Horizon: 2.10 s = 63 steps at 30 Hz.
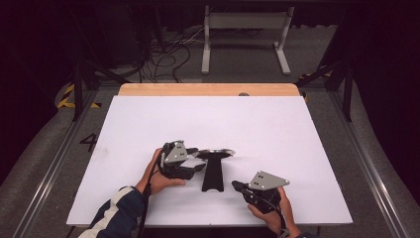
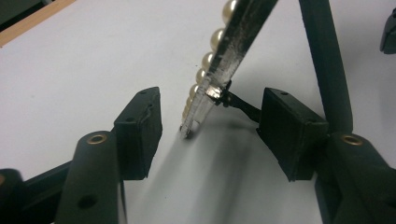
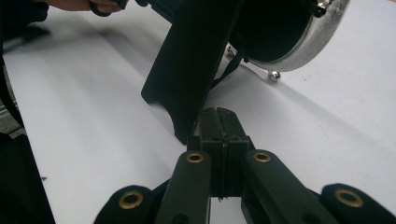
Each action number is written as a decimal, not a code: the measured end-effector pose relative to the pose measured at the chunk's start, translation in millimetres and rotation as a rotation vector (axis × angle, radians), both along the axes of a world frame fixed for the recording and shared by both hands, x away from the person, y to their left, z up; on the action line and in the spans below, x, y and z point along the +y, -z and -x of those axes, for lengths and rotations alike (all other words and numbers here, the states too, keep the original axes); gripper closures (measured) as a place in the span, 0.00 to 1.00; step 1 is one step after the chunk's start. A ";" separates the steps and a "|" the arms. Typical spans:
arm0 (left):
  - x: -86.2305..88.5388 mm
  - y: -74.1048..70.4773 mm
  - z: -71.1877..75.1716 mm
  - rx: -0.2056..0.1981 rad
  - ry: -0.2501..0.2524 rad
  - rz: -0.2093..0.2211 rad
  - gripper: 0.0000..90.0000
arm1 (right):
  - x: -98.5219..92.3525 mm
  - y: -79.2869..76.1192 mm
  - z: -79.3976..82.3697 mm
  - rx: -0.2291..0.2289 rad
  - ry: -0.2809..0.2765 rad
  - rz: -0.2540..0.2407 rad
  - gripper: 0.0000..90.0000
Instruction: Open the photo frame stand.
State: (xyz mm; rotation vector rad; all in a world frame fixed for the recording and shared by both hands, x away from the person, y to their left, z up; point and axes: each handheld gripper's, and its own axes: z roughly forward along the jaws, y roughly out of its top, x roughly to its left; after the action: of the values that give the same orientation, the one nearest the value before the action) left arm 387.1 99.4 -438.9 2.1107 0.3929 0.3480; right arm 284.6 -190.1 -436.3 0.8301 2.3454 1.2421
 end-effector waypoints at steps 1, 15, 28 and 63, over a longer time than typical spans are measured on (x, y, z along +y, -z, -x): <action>0.0 0.3 -0.8 0.001 -0.008 0.002 0.43 | 1.1 -0.2 0.2 -0.004 0.003 0.000 1.00; -6.2 5.9 -6.2 0.022 0.008 -0.002 0.68 | 49.3 -1.3 8.5 -0.047 -0.078 0.036 1.00; -7.6 6.7 -2.9 -0.023 -0.023 -0.040 0.79 | 105.3 16.4 1.9 -0.048 -0.023 0.070 1.00; -7.9 4.3 8.1 -0.096 -0.028 -0.108 0.88 | 92.1 23.8 -15.6 0.023 0.066 0.073 1.00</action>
State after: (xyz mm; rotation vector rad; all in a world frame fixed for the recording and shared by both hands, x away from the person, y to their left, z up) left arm 379.0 91.5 -443.2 2.1853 0.3541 0.4943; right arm 300.2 -97.9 -460.1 0.8943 2.3467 1.1195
